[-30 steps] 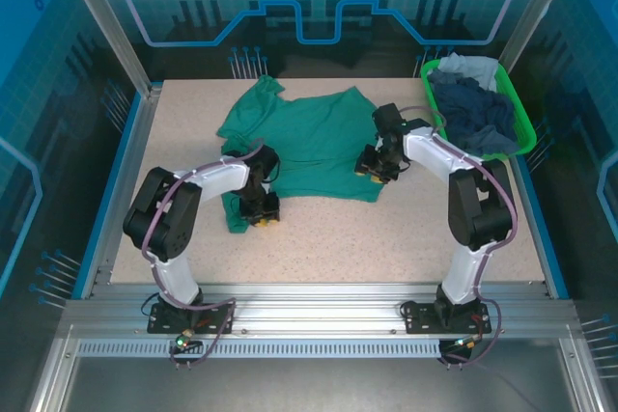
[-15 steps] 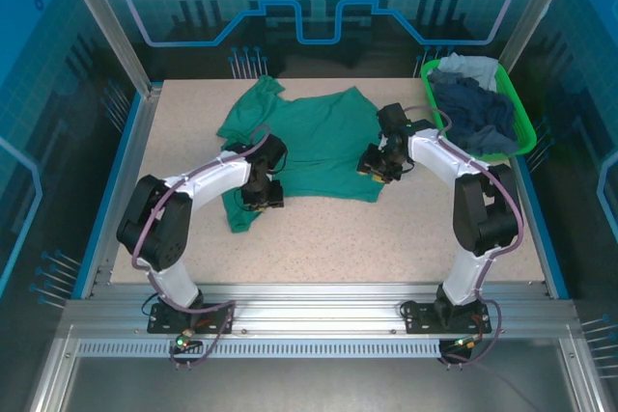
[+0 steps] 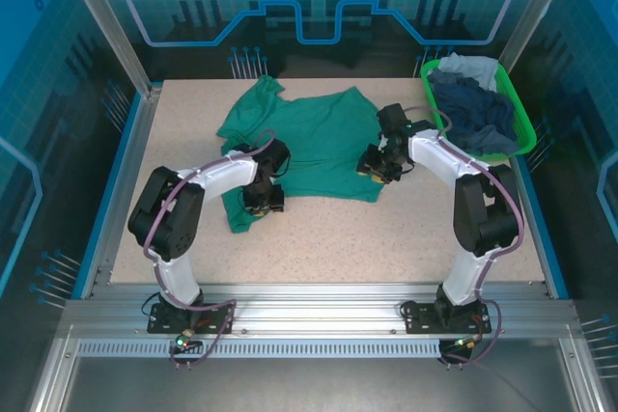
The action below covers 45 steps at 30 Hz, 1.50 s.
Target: Fold and stack the t-shirts
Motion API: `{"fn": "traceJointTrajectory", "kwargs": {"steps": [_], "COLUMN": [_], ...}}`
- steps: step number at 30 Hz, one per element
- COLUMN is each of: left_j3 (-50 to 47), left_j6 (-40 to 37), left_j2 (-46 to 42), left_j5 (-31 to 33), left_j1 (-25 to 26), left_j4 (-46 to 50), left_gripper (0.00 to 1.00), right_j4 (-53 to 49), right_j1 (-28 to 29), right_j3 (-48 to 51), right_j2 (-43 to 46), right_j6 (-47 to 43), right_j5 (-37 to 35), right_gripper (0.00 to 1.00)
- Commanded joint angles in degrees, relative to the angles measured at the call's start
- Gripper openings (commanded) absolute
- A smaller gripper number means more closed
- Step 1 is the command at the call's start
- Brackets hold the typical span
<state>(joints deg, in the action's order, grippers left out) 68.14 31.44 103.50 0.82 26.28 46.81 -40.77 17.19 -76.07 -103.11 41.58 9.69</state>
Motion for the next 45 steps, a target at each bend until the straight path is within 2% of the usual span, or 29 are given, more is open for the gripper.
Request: {"fn": "traceJointTrajectory", "kwargs": {"steps": [1, 4, 7, 10, 17, 20, 25, 36, 43, 44, 45], "left_j3": [0.99, 0.88, 2.33, 3.17, 5.14, 3.44, 2.26, 0.74, 2.05, 2.42, 2.57], "left_j6": [1.71, 2.1, 1.59, -0.06, -2.91, -3.72, -4.0, 3.49, 6.4, 6.35, 6.6], "left_j2": [-5.32, -9.12, -9.81, -5.74, 4.24, 5.58, 5.3, 0.04, 1.92, 1.41, 0.48], "left_j5": [-4.11, -3.54, -2.58, -2.54, -0.85, 0.84, 0.13, -6.98, -15.32, -16.01, -16.4], "left_j1": [0.65, 0.6, -0.29, -1.77, -2.21, -2.14, 0.21, 10.16, 11.6, 11.58, 11.59], "left_j4": [3.32, 4.88, 6.6, 6.02, 2.03, 0.01, -0.62, 3.79, 2.64, 2.68, 2.74], "left_gripper": [0.31, 0.29, 0.39, 0.42, 0.42, 0.34, 0.0, 0.0, 0.01, 0.07, 0.19], "right_j4": [-0.05, 0.08, -0.18, 0.03, 6.34, 6.04, 5.23, 2.53, 1.41, 1.11, 0.59], "right_j1": [-0.56, -0.56, -0.54, -0.49, -0.42, -0.46, -0.8, -5.08, -5.28, -5.27, -5.24], "right_j3": [0.77, 0.12, -0.45, -0.39, 3.43, 4.38, 5.37, 5.59, 7.86, 7.96, 7.96], "right_j2": [1.73, 1.6, 1.28, 1.5, 6.82, 8.13, 8.98, 9.28, 7.15, 6.86, 6.54], "right_j6": [0.77, 0.86, 0.68, 0.69, 0.81, 1.43, 1.68, -0.62, -0.58, -0.3, -0.03], "right_j5": [0.9, 1.03, 1.08, 1.66, 7.63, 7.74, 6.66, 4.85, 2.58, 2.07, 1.24], "right_gripper": [0.41, 0.41, 0.41, 0.41, 0.42, 0.42, 0.42, 0.42, 0.41, 0.42, 0.42]}}
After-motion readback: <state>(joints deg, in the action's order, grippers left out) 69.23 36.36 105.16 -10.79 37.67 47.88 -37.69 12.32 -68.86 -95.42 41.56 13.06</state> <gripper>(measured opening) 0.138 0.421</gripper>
